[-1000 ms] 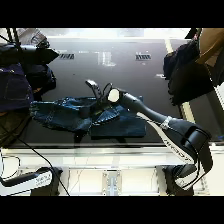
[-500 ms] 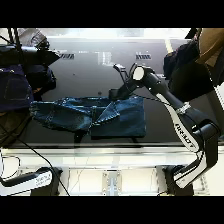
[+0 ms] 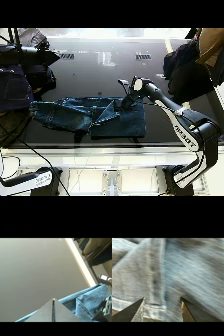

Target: Fold the clothes and pants, and hang the long-sleeved shirts on hangers.

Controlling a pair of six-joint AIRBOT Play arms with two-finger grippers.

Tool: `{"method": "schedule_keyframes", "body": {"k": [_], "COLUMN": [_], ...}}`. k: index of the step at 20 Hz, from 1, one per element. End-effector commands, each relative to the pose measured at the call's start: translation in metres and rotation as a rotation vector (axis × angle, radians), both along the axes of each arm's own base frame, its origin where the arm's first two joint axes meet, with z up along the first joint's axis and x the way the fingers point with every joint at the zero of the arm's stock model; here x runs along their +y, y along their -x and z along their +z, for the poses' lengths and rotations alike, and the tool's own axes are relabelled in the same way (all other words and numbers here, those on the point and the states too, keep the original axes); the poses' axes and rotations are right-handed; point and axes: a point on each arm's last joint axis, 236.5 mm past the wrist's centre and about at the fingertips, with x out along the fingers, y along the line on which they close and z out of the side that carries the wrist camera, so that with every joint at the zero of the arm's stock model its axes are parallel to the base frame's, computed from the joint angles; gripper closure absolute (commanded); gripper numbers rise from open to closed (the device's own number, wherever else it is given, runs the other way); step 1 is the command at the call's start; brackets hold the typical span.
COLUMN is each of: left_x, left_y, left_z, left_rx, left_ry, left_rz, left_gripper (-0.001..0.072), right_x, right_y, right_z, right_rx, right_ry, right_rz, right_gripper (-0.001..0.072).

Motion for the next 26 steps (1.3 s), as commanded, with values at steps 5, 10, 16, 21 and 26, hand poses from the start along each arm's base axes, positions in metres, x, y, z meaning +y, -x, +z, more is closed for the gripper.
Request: {"method": "schedule_keyframes", "body": {"k": [5,10,16,21,26], "left_x": [0.0,0.0,0.0,-0.001,-0.001], "left_y": [0.001,0.001,0.001,0.003,0.003], "left_z": [0.0,0.0,0.0,-0.002,-0.002], "left_rx": [0.002,0.002,0.003,0.011,0.011], "left_ry": [-0.001,-0.001,-0.001,-0.002,-0.003], "left_rz": [-0.002,-0.002,-0.002,-0.008,-0.008], "left_gripper": [0.0682,0.0682,0.0682,0.0682,0.0682], "right_x": [0.067,0.088,0.125,0.157,0.159], "right_y": [0.018,-0.001,-0.029,-0.067,-0.077], "right_z": [0.022,0.073,0.084,0.089,0.14], "right_rx": [0.03,-0.068,-0.22,-0.295,-0.361], "right_ry": [-0.253,-0.328,-0.372,-0.489,-0.539], "right_rz": [0.042,0.071,0.026,-0.175,-0.113], "right_gripper": [0.0512,0.0676,0.0676,0.0083,0.0087]}}
